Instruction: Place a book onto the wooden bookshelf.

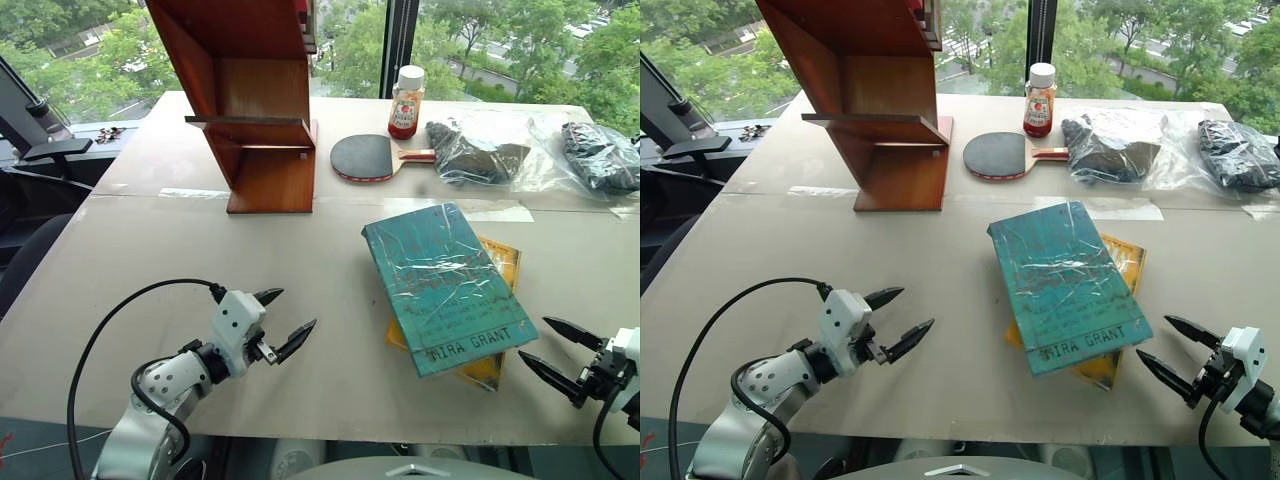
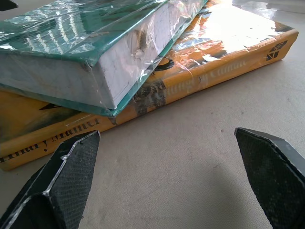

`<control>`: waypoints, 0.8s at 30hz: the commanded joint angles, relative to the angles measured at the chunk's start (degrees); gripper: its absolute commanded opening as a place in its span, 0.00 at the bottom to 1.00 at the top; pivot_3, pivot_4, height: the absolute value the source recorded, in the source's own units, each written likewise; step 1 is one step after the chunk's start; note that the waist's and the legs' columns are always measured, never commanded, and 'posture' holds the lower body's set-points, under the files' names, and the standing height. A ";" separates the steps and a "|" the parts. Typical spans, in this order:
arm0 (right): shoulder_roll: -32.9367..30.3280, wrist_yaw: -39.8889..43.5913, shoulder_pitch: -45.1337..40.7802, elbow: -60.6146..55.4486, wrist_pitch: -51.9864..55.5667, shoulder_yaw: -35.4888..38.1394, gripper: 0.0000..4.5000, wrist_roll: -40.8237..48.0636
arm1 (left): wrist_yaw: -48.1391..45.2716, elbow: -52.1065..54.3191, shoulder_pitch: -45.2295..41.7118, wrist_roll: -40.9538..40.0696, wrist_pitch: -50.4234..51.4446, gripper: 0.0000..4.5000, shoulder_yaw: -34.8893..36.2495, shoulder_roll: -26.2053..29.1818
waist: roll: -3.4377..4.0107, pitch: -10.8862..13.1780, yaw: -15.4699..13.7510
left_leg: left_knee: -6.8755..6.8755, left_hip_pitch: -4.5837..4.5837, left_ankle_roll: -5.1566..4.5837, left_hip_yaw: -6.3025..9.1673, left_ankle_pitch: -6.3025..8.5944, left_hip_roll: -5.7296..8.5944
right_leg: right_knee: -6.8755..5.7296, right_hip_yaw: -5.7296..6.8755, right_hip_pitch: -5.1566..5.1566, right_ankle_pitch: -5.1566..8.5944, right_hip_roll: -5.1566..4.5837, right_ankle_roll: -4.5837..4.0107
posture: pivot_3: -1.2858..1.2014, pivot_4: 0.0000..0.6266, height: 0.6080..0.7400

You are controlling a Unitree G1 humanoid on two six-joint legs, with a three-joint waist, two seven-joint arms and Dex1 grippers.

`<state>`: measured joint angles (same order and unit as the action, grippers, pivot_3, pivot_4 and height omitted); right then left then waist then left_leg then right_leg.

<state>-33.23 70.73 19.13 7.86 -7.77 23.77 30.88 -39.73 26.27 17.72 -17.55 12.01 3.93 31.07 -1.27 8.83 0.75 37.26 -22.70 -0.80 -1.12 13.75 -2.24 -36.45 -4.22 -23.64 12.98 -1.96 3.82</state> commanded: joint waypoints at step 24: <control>-1.82 -0.88 1.89 -2.90 -2.35 3.23 1.00 1.23 | -6.30 -2.78 -3.89 -5.49 -2.37 1.00 -0.55 -1.15 | 0.01 -0.01 -0.01 | 0.00 0.01 0.00 0.00 0.00 0.00 | -0.01 0.01 0.01 0.00 0.01 0.00 | 0.52 0.24 1.00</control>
<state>-34.11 69.67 20.55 6.82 -9.43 24.93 30.93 -45.46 22.99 14.25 -21.87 9.71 3.24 29.73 -1.25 8.82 0.74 37.27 -22.69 -0.80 -1.11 13.75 -2.24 -36.46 -4.21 -23.63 12.97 -1.95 3.82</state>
